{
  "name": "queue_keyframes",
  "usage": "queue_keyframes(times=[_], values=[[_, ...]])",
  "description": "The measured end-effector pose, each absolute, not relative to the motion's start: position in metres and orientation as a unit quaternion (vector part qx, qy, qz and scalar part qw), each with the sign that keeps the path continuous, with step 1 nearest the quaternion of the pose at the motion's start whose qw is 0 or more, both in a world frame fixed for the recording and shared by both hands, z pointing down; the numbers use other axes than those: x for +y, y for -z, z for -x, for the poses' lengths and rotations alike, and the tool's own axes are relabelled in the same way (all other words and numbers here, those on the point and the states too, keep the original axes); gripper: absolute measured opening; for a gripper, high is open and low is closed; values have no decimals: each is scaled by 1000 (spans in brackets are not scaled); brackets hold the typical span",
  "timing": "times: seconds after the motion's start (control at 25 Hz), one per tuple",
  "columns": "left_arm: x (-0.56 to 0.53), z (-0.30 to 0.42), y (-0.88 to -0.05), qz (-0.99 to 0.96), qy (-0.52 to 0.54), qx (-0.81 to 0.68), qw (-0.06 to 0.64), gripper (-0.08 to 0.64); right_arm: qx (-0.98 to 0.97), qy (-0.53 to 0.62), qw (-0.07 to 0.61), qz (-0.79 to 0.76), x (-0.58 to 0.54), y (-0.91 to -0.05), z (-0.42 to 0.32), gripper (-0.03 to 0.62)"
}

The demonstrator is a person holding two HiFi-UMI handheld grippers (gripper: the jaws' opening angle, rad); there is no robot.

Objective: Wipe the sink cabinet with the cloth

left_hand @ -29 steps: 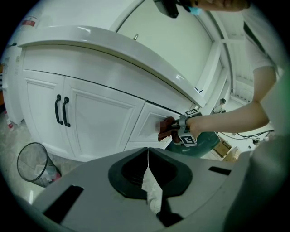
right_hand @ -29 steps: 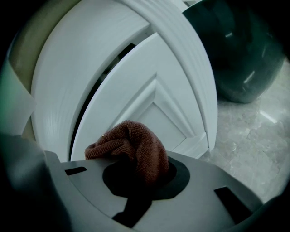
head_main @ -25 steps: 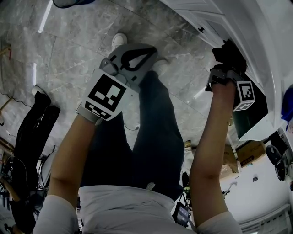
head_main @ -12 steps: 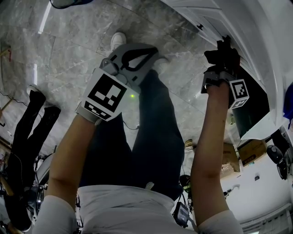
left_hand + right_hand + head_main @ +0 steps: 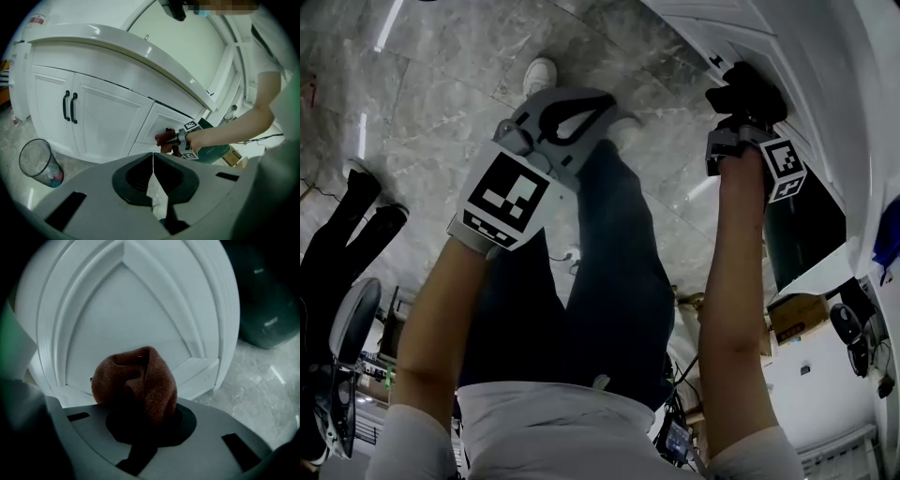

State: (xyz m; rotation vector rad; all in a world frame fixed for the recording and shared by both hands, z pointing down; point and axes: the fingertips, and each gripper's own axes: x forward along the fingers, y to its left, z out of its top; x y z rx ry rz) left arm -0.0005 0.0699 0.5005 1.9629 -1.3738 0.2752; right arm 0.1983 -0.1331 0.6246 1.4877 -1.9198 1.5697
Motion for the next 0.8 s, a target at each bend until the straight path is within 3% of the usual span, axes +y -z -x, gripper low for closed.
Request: queue_keyframes(times=[0.8], values=[[59,35,-508,-747,-100,-543,371,12,-705,-427,195,-531,-152,-626,-170,43]])
